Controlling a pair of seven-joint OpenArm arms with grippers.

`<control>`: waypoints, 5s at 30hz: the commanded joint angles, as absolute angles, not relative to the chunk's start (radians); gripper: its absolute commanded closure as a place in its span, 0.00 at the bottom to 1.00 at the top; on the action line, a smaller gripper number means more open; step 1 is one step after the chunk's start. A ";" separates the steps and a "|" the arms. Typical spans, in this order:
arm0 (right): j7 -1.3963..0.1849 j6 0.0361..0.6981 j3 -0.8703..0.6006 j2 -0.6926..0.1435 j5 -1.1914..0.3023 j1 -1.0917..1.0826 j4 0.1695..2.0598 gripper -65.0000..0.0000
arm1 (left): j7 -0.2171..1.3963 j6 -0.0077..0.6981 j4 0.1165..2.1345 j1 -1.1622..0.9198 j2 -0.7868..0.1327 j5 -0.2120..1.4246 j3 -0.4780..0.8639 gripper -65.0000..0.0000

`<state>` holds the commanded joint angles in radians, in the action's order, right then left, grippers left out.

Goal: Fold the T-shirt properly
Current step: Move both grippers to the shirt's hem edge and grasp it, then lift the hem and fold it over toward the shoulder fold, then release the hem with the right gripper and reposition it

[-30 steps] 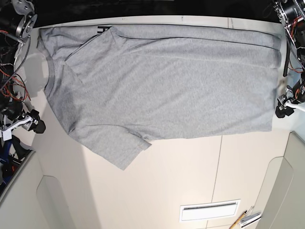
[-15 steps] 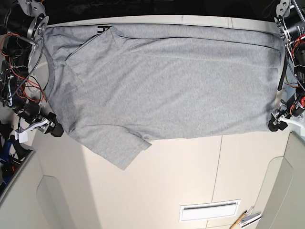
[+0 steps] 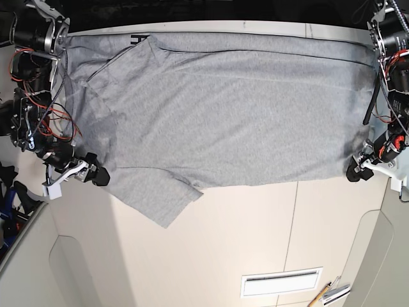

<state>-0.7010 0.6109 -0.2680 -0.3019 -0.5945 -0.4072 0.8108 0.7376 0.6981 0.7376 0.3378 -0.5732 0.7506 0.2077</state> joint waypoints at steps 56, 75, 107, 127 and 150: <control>-0.875 0.613 -0.270 -0.338 -0.726 -0.294 1.141 1.00 | 1.134 0.698 1.000 0.329 -0.723 1.114 0.209 1.00; -0.877 0.613 -0.297 -0.388 -0.734 -0.052 1.448 1.00 | 1.396 0.698 1.003 0.211 -0.832 1.484 0.210 1.00; -0.933 0.617 -0.399 -0.387 -0.826 0.186 1.647 1.00 | 1.341 0.698 1.001 -0.022 -0.729 1.346 0.210 1.00; -0.915 0.601 -0.424 -0.382 -0.812 0.213 1.634 0.48 | 1.230 0.698 1.001 -0.022 -0.693 1.235 0.210 1.00; -0.966 0.611 -0.594 -0.321 -0.859 0.487 1.765 1.00 | 1.226 0.698 1.001 -0.017 -0.693 1.237 0.210 1.00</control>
